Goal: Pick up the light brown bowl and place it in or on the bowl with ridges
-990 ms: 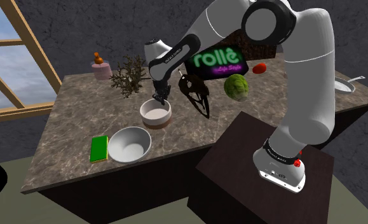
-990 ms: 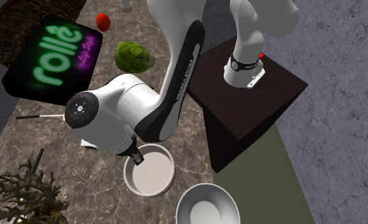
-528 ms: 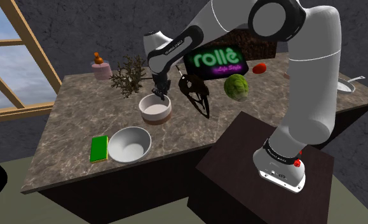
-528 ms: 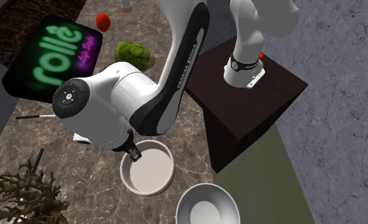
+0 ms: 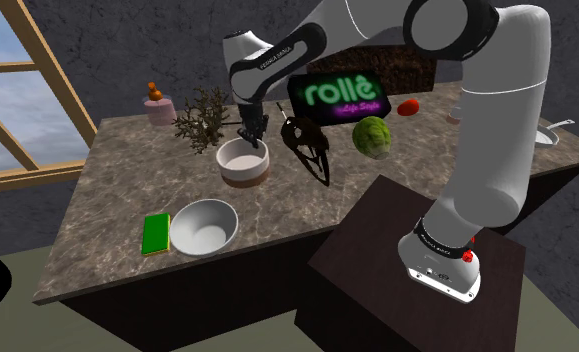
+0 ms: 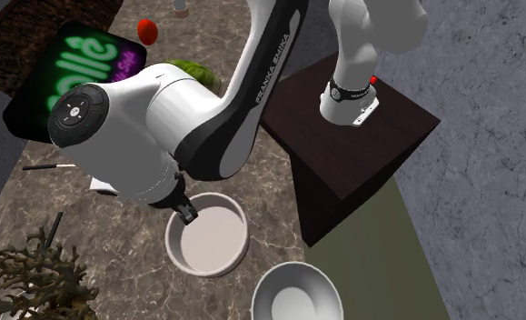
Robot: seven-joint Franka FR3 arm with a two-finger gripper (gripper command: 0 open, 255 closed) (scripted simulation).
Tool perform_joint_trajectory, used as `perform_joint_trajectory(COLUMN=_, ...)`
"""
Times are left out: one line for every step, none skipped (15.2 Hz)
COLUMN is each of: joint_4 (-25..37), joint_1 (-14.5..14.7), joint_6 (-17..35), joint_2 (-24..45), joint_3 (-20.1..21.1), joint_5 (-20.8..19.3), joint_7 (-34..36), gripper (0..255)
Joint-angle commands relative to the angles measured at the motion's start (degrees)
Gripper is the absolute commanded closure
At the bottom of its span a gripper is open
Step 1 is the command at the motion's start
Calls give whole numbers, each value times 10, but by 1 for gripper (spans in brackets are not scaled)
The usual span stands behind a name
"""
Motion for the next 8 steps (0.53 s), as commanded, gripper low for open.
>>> perform_joint_trajectory(joint_4=5, joint_1=-1, joint_6=-13, joint_2=-9, joint_3=0, joint_5=1, joint_7=-2, gripper=255)
perform_joint_trajectory(joint_4=7, joint_1=-1, joint_6=-20, joint_2=-13, joint_3=1, joint_5=2, joint_7=-2, gripper=255)
perform_joint_trajectory(joint_4=10, joint_1=-1, joint_6=-26, joint_2=-17, joint_3=1, joint_5=3, joint_7=-3, gripper=255)
perform_joint_trajectory(joint_4=12, joint_1=-1, joint_6=-32, joint_2=-20, joint_3=1, joint_5=3, joint_7=-4, gripper=255)
perform_joint_trajectory(joint_4=15, joint_1=-1, joint_6=-39, joint_2=-24, joint_3=1, joint_5=4, joint_7=-4, gripper=255)
perform_joint_trajectory(joint_4=18, joint_1=-1, joint_6=-45, joint_2=-27, joint_3=2, joint_5=5, joint_7=-5, gripper=255)
perform_joint_trajectory(joint_4=21, joint_1=-1, joint_6=-51, joint_2=-31, joint_3=2, joint_5=5, joint_7=-5, gripper=255)
perform_joint_trajectory(joint_4=25, joint_1=-1, joint_6=-58, joint_2=-34, joint_3=2, joint_5=6, joint_7=-6, gripper=255)
